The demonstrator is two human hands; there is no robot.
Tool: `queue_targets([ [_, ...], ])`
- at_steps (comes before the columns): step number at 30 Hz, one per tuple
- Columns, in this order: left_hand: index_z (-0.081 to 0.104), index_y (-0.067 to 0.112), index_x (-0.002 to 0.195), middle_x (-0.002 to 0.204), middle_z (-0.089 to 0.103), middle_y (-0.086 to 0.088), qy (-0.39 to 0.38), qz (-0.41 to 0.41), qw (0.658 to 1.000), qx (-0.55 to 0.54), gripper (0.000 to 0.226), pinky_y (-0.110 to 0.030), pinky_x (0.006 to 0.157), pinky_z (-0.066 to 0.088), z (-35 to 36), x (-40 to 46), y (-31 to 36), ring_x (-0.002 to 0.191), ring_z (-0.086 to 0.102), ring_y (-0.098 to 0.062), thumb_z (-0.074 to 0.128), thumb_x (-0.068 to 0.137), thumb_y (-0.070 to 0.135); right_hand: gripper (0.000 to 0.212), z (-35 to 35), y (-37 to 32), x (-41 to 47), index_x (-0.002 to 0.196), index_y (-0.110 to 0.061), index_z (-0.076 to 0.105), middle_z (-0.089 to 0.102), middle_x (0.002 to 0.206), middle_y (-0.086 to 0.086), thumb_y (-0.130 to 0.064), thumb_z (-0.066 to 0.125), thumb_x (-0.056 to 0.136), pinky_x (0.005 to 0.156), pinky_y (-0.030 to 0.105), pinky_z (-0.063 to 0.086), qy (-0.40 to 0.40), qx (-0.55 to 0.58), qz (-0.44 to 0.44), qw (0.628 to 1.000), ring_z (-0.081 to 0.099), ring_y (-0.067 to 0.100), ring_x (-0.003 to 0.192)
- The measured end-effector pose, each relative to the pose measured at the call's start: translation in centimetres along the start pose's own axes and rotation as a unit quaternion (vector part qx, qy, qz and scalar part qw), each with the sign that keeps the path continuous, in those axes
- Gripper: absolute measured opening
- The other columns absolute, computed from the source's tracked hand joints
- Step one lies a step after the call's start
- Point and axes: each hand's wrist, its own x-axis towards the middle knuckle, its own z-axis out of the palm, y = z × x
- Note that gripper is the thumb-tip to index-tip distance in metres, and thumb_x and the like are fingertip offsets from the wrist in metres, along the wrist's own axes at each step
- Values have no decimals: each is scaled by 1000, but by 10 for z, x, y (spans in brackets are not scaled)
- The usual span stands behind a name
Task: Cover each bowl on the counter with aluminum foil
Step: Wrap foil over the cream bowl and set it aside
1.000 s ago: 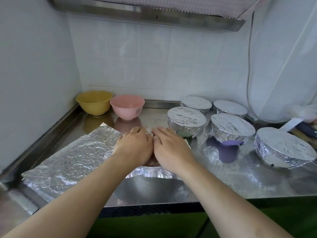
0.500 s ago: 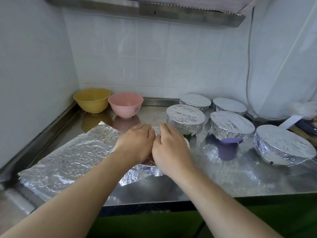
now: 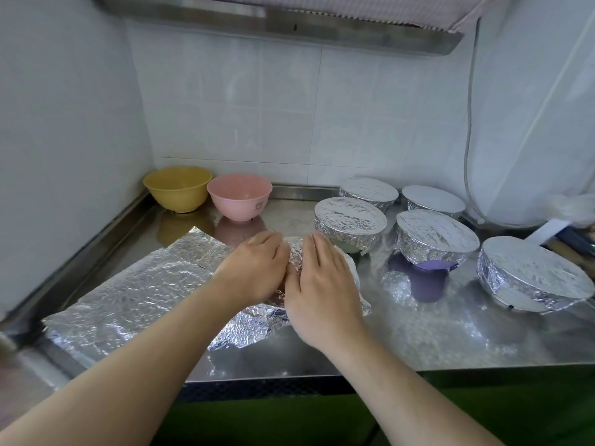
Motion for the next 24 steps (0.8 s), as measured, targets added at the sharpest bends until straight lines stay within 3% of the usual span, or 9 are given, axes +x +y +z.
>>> queue_targets([
  [4,60,-3,108,109,61,-33,-16,-7,999,49,39,-61,88,56,-1,-10,-4,109,61,-54,33,100,25,65,-11,13,21,168,-10,9,4,177,7,-36,32,113,132,34,2,-66,61,9,996,1,20,163],
  [6,52,6,127,129,53,-32,-19,-33,995,88,50,-58,104,45,0,-19,3,129,48,-52,18,103,34,62,-11,18,32,164,-9,21,19,172,7,-41,25,112,132,39,10,-105,55,10,993,11,25,162],
  [9,40,16,143,145,40,-26,25,-33,992,117,63,-51,115,34,5,-32,12,142,35,-44,0,101,43,55,-9,23,41,149,-11,41,42,157,8,-42,22,108,124,45,29,-142,43,19,989,35,25,150],
  [12,33,15,156,165,29,-12,55,-69,996,14,87,-44,125,25,2,-35,15,154,24,-28,1,93,66,50,-15,26,44,152,-12,40,44,156,4,-39,29,111,121,43,32,-152,54,-2,987,37,23,147],
  [14,26,16,162,171,24,-4,80,-46,996,14,82,-40,129,14,5,-29,16,159,15,-18,11,99,66,53,-21,28,45,161,-14,33,37,165,2,-35,32,113,124,39,27,-160,52,-23,985,31,20,153],
  [18,13,17,167,175,11,1,32,-17,997,65,87,-31,130,0,4,-21,22,160,1,-11,6,95,66,60,-32,29,41,170,-27,13,15,176,-7,-36,33,115,127,30,14,-165,116,15,979,16,12,161],
  [22,15,13,167,174,14,-6,37,-45,997,40,98,-37,131,6,9,-23,22,161,7,-18,-5,88,67,61,-22,21,33,170,-14,13,15,177,3,-40,25,115,129,30,7,-132,95,49,986,13,15,162],
  [24,25,10,163,170,20,-20,51,-30,997,59,86,-46,130,13,9,-28,23,159,15,-32,0,94,56,62,-18,20,33,169,-13,17,20,176,4,-42,23,115,130,31,7,-128,85,49,987,15,16,161],
])
